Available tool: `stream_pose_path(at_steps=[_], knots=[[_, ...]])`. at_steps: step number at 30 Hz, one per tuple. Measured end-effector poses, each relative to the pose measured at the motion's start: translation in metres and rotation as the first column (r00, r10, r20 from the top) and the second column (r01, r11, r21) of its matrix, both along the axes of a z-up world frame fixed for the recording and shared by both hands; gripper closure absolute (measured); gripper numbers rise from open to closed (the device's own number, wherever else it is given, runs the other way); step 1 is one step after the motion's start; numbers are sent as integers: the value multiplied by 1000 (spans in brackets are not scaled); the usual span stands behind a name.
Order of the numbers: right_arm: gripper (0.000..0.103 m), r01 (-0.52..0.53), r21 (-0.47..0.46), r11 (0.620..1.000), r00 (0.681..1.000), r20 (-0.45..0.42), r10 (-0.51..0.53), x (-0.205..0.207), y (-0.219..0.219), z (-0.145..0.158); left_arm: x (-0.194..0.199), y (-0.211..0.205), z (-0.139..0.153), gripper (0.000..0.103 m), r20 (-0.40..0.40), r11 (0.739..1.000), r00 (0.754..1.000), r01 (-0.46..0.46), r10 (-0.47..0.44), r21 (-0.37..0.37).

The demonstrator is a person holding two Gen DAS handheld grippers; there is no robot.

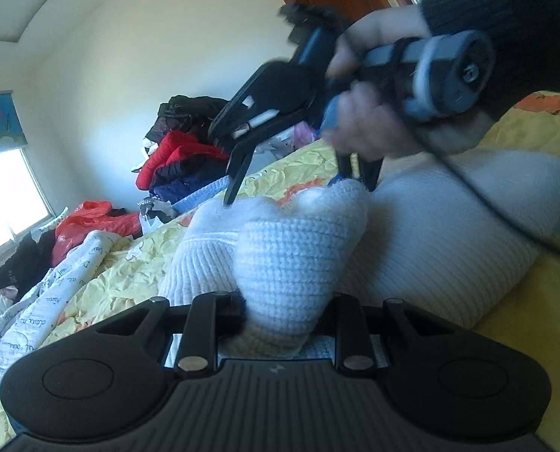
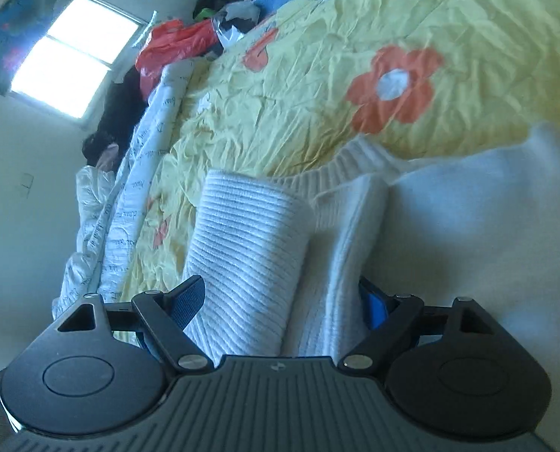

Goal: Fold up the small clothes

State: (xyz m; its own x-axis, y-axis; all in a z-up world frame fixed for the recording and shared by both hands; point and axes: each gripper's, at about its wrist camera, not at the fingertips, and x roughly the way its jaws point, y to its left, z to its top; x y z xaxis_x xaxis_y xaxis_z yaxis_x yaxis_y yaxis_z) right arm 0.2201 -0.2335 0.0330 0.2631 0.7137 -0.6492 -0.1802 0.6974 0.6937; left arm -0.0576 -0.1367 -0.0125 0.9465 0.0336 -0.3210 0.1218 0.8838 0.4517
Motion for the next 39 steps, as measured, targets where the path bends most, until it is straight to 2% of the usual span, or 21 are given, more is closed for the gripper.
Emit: stream_pose_path(at_steps=[1,2,4,5,7,12,15,17,20,22,23,24,25,27,29,31,32,33,35,37,39], knots=[[21,-4,-16,1000,1000,-3,4,0,5,-2,0,-2,0,78,1,1000,1000,-1,1,10],[29,0,-35,999,1000,7,0,0,9,-3,1,-3,-1,78,1,1000,1000,-2,2,16],[54,-9,-67,998,999,47,12,-5,16,-3,1,-5,-1,78,5,999,1000,-2,2,32],[76,-29,-52,998,997,72,33,-8,18,-1,0,-7,-2,78,13,999,1000,-3,2,50],[76,-61,-67,996,988,139,70,-14,19,8,-3,-11,3,78,32,997,999,3,-6,82],[76,-118,-84,989,950,279,137,-14,-6,56,2,-22,42,78,40,999,998,49,-49,-14],[76,-132,-179,975,920,344,188,-11,-33,82,2,-52,51,78,69,992,990,126,-125,-1],[76,-122,-234,965,916,348,200,-8,-52,85,2,-74,45,78,70,983,981,180,-182,39],[76,-76,-270,960,935,315,163,-11,-89,68,0,-105,27,78,36,959,962,266,-271,102],[76,-34,-293,955,956,269,116,-16,-112,39,2,-121,4,79,-21,941,951,308,-309,138],[75,-11,-292,956,963,253,89,-18,-120,25,1,-126,-8,79,-11,935,950,309,-312,176],[66,32,-239,970,965,261,33,-21,-131,14,-2,-130,-16,79,17,925,950,301,-313,231],[64,69,-178,982,968,251,-22,-26,-140,6,-2,-130,-16,79,27,923,948,302,-317,237],[54,123,-89,988,970,223,-101,-30,-150,1,0,-119,-5,74,22,933,945,319,-327,164],[46,179,-57,982,962,222,-162,-36,-159,6,-3,-104,9,68,16,931,939,338,-343,140],[41,257,-36,966,936,259,-239,-45,-168,20,-16,-80,27,46,32,929,932,357,-362,97],[42,293,-27,956,918,289,-273,-51,-173,29,-25,-66,34,26,56,929,929,362,-366,74],[42,310,-18,951,902,321,-288,-58,-176,39,-34,-51,39,18,80,933,930,355,-360,64],[42,295,9,956,892,356,-279,-67,-177,54,-48,-27,44,18,94,941,936,336,-339,45],[42,239,3,971,900,376,-223,-73,-170,65,-51,-6,43,18,52,956,955,292,-294,31],[40,172,-53,984,919,367,-141,-70,-153,67,-39,7,34,19,-4,974,975,224,-224,15]])
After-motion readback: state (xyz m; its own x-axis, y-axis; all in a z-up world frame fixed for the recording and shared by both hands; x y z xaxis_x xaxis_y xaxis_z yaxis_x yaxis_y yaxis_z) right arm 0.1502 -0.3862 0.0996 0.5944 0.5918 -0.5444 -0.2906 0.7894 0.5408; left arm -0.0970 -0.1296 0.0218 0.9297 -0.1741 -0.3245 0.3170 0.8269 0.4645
